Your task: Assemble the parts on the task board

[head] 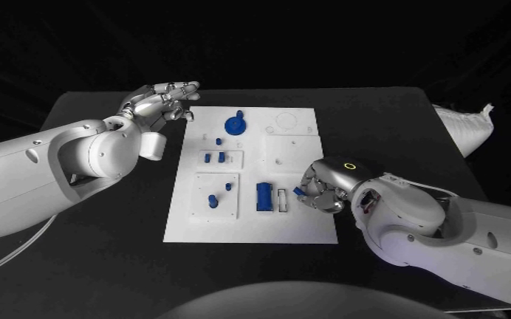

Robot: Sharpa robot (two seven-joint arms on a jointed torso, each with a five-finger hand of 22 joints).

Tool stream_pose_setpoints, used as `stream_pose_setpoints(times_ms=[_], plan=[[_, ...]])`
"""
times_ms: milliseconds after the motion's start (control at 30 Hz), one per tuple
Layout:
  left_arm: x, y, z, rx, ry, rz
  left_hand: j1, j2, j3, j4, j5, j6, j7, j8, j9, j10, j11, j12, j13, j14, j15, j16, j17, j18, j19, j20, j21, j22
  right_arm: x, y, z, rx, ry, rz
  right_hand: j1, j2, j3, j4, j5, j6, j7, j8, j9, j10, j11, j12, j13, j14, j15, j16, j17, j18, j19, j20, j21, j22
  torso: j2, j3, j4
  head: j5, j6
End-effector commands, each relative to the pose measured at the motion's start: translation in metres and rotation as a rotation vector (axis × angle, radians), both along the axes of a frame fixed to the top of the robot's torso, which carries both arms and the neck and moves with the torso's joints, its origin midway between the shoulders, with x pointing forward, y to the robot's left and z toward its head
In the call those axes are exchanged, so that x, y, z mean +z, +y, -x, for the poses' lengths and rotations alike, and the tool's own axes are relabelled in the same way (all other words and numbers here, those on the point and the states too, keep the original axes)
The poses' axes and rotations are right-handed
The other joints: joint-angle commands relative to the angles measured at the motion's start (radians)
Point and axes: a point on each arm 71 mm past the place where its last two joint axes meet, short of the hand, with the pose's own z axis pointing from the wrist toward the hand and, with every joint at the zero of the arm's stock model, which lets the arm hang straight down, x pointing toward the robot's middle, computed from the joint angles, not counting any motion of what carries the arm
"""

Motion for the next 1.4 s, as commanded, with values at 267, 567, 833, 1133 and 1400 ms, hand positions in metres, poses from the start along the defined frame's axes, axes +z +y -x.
stream_pose_setpoints(times_ms=[267, 567, 833, 1133, 1400], plan=[[0.001, -0.004, 0.001, -0.022, -0.008, 0.011, 0.004, 0.006, 0.003, -0.002, 0.002, -0.004, -0.004, 0.007, 0.001, -0.010, 0.000, 0.007, 0.001, -0.007, 0.000, -0.004, -0.001, 0.010, -0.001, 0.004, -0.005, -0.001, -0.002, 0.004, -0.002, -0.123, 0.119, -0.211, -0.009, 0.000, 0.001, 0.008, 0.020, 0.010, -0.001, -0.007, 0.000, 0.009, -0.001, 0.003, 0.002, 0.094, -0.010, 0.006, 0.206, -0.007, 0.024, -0.009, 0.002, 0.020, 0.001, -0.0003, 0.0007, 0.004, -0.003], [0.002, -0.006, 0.002, -0.030, -0.009, 0.009, 0.004, 0.006, 0.003, -0.002, 0.002, -0.004, -0.004, 0.007, 0.001, -0.010, 0.000, 0.007, 0.001, -0.007, 0.000, -0.004, -0.001, 0.010, -0.001, 0.004, -0.005, -0.001, -0.012, 0.006, -0.005, -0.172, 0.243, -0.246, -0.017, 0.005, -0.011, 0.011, 0.093, 0.015, -0.001, -0.011, 0.001, 0.013, -0.002, 0.008, 0.007, 0.095, -0.010, 0.008, 0.208, -0.008, 0.025, -0.011, 0.004, 0.023, 0.000, 0.0000, 0.0002, 0.005, -0.005], [0.002, -0.007, 0.003, -0.033, -0.009, 0.007, 0.004, 0.006, 0.003, -0.002, 0.002, -0.004, -0.004, 0.007, 0.001, -0.010, 0.000, 0.007, 0.001, -0.007, 0.000, -0.004, -0.001, 0.010, -0.001, 0.004, -0.005, -0.001, -0.016, 0.007, -0.006, -0.210, 0.294, -0.285, -0.037, 0.010, -0.026, 0.023, 0.104, 0.021, -0.002, -0.011, 0.002, 0.019, -0.002, 0.019, 0.014, 0.095, -0.010, 0.010, 0.212, -0.009, 0.027, -0.011, 0.007, 0.027, 0.000, 0.0002, 0.0013, 0.003, -0.005], [0.002, -0.007, 0.002, -0.034, -0.009, 0.007, 0.004, 0.006, 0.003, -0.002, 0.002, -0.004, -0.004, 0.007, 0.001, -0.010, 0.000, 0.007, 0.001, -0.007, 0.000, -0.004, -0.001, 0.010, -0.001, 0.004, -0.005, -0.001, -0.015, 0.008, -0.005, -0.242, 0.309, -0.331, -0.067, 0.009, -0.051, 0.039, 0.109, 0.035, -0.007, -0.008, 0.005, 0.030, -0.005, 0.047, 0.035, 0.096, -0.013, 0.013, 0.215, -0.009, 0.029, -0.012, 0.011, 0.032, 0.002, 0.0013, 0.0010, 0.003, -0.005], [0.002, -0.007, 0.002, -0.037, -0.008, 0.008, 0.003, 0.005, 0.003, -0.003, 0.002, -0.004, -0.004, 0.007, 0.001, -0.011, 0.000, 0.008, 0.001, -0.008, 0.000, -0.004, -0.003, 0.011, -0.001, 0.004, -0.005, -0.001, -0.016, 0.009, -0.005, -0.242, 0.324, -0.334, -0.078, 0.008, -0.061, 0.045, 0.114, 0.037, -0.008, -0.009, 0.006, 0.032, -0.006, 0.051, 0.039, 0.097, -0.014, 0.015, 0.217, -0.010, 0.030, -0.013, 0.013, 0.036, 0.002, 0.0010, 0.0016, 0.002, -0.006]])
